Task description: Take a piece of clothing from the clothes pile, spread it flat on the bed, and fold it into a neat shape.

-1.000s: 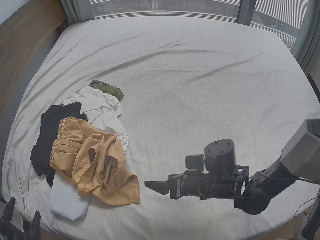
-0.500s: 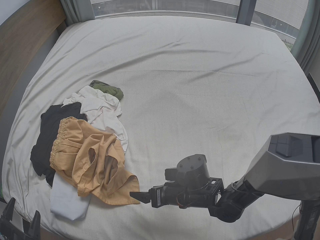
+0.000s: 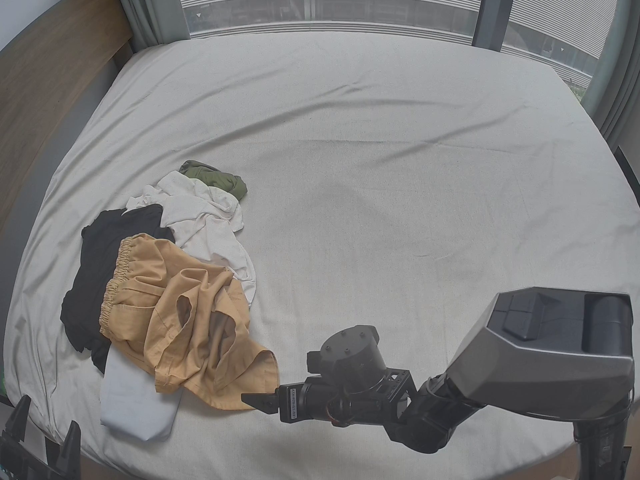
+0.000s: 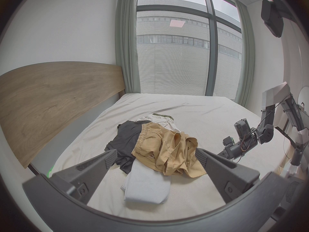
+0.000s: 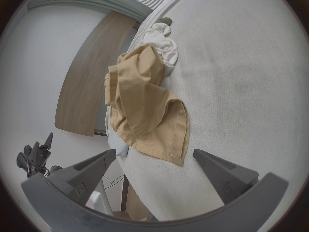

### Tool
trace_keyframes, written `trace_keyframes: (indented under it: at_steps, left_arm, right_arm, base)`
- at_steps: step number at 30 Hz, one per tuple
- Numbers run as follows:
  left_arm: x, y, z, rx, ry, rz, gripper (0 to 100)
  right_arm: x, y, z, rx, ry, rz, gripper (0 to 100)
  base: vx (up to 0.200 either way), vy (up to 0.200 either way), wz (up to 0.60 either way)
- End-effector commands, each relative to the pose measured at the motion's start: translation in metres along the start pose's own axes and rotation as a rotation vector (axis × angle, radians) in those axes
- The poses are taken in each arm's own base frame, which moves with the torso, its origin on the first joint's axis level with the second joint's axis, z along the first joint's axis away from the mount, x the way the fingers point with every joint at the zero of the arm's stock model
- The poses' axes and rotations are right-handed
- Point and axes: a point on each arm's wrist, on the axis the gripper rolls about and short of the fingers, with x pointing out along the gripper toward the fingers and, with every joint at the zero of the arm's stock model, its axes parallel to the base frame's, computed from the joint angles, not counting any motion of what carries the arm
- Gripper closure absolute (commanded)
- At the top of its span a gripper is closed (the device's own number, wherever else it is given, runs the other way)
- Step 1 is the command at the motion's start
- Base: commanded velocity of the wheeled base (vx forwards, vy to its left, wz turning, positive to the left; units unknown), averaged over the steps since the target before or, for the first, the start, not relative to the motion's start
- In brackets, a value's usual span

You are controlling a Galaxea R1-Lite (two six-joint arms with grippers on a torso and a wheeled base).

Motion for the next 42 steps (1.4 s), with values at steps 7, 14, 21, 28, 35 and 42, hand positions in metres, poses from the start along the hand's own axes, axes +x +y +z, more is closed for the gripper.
trace_keyframes:
  at_steps: [7, 14, 21, 28, 35, 42]
  left_arm:
    - [0.000, 0.000, -0.005, -0.001, 0.001, 0.000, 0]
    - [0.000, 0.000, -0.005, 0.000, 0.001, 0.000, 0]
    - [0.000, 0.000, -0.005, 0.000, 0.001, 0.000, 0]
    - [0.000, 0.000, -0.005, 0.000, 0.000, 0.000, 0]
    - [0.000, 0.000, -0.005, 0.000, 0.001, 0.000, 0]
    - [0.000, 0.000, -0.005, 0.002, 0.001, 0.000, 0]
  right_arm:
    - [0.023, 0.003, -0.004, -0.006, 0.030, -0.003, 0]
    - [0.038, 0.003, -0.005, -0.009, 0.034, -0.002, 0]
    - [0.043, 0.001, -0.006, -0.008, 0.029, -0.010, 0]
    - [0.043, -0.001, -0.005, -0.007, 0.009, -0.025, 100]
    - [0.042, -0.003, -0.005, 0.000, 0.010, -0.029, 100]
    - [0.037, -0.006, -0.008, 0.002, 0.006, -0.064, 100]
  base:
    - [0.000, 0.000, 0.00]
    - [0.000, 0.000, 0.00]
    - [0.000, 0.000, 0.00]
    - [0.000, 0.000, 0.00]
    - [0.000, 0.000, 0.00]
    - [0.000, 0.000, 0.00]
